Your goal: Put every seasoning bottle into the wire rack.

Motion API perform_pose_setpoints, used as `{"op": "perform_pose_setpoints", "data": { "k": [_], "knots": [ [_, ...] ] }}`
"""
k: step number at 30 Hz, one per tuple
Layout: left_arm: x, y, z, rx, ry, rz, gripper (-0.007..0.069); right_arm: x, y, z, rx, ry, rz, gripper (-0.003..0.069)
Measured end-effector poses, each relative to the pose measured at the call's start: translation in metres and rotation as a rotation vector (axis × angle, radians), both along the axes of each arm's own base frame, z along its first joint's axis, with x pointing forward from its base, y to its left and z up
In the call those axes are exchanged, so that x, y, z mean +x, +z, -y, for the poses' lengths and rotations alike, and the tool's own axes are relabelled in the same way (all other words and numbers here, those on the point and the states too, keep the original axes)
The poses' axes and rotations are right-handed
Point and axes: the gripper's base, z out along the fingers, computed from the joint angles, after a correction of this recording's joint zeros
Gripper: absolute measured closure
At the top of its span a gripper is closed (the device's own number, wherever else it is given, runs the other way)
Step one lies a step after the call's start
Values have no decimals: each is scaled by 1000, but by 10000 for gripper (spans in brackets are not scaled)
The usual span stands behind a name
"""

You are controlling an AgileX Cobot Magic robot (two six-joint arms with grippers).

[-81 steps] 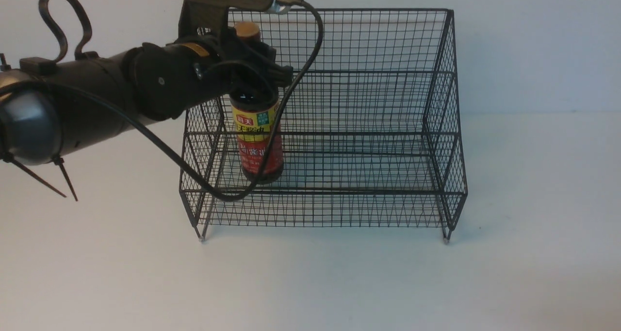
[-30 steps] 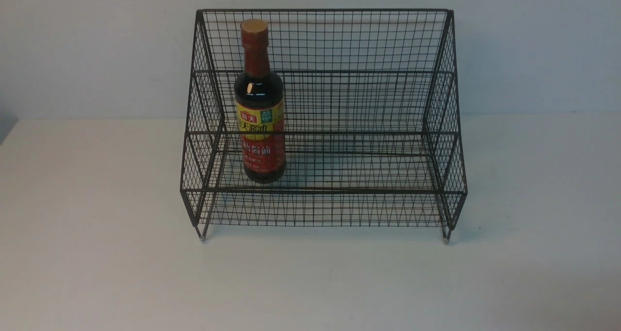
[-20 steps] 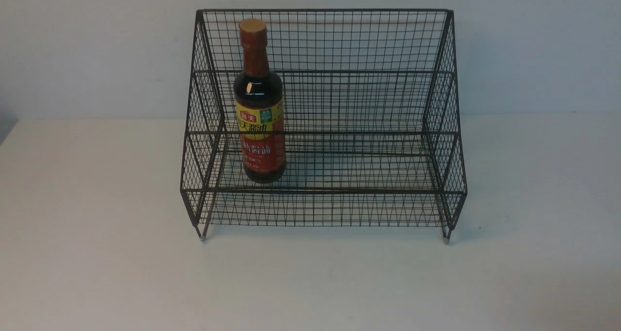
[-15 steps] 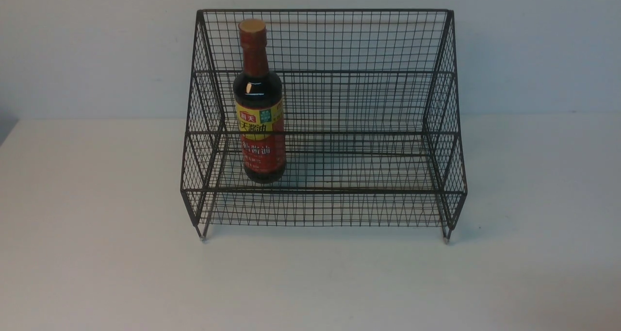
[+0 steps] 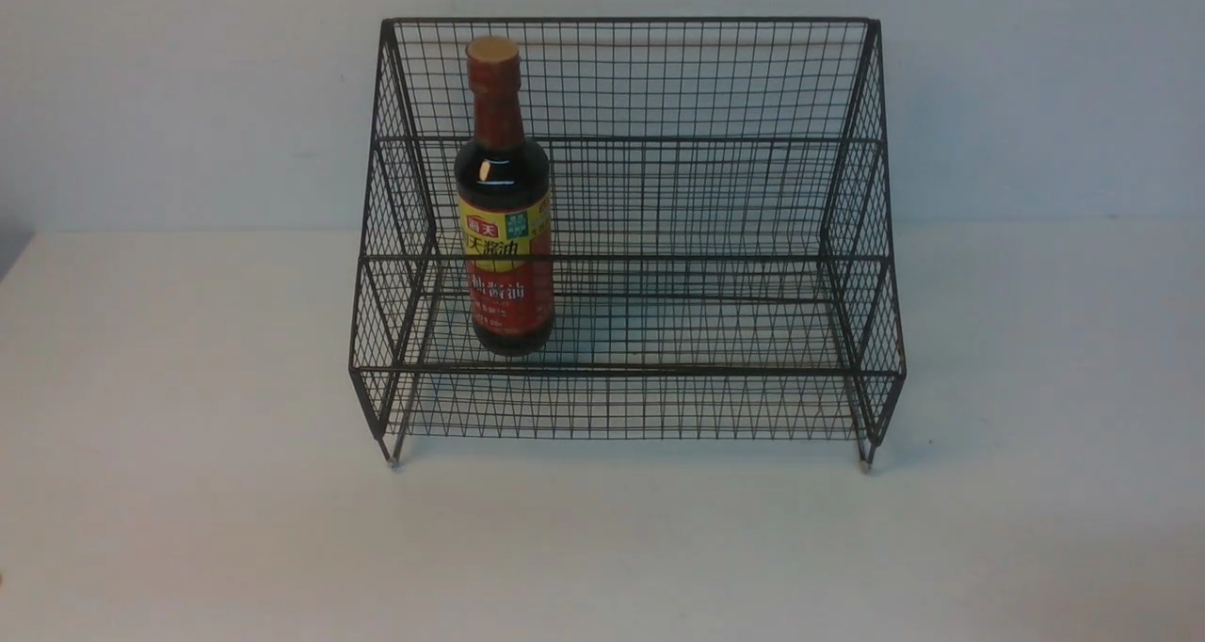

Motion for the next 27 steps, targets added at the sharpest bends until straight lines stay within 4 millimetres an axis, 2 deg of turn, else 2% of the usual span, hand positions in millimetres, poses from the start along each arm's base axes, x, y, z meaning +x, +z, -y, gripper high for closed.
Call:
{"op": "perform_pose_setpoints", "data": {
  "k": [4, 7, 27],
  "knots": [
    [3, -28, 0, 7, 5, -83, 629, 0, 0, 0, 0, 0, 0, 673],
    [4, -40, 0, 9, 5, -115, 629, 0, 0, 0, 0, 0, 0, 673],
    [5, -41, 0, 4, 8, -91, 629, 0, 0, 0, -21, 4, -4, 673]
  ]
}}
